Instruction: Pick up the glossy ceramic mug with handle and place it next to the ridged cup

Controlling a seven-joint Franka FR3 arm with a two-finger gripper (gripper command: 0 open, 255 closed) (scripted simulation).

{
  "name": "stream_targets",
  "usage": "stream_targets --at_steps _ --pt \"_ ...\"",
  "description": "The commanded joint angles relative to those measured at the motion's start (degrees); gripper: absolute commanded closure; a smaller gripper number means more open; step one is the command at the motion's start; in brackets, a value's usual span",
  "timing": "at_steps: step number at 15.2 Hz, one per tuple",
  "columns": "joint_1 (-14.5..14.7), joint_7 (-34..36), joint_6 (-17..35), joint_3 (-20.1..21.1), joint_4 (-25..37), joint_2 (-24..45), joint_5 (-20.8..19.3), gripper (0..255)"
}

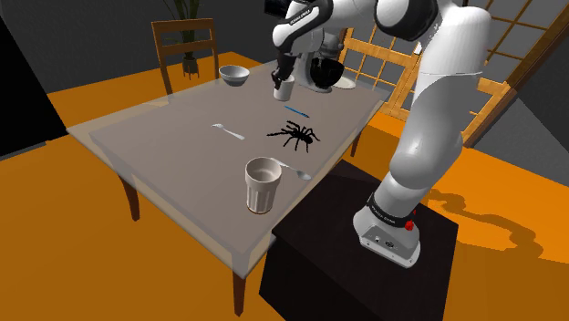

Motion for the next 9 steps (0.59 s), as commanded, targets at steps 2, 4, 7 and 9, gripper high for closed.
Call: stream_targets --at_steps 2,4,7,9 --pt "0.0 0.1 -1.8 -0.2 0.6 -1.2 -0.3 255" --pt "0.1 0.3 -3.1 -0.3 1.2 -1.9 -0.5 255" --pt "0.2 0.5 -5.1 -0.4 2.3 -2.8 -0.8 255" --pt "0.2 0.6 -6.4 -0.4 3.1 -3.4 -1.0 255"
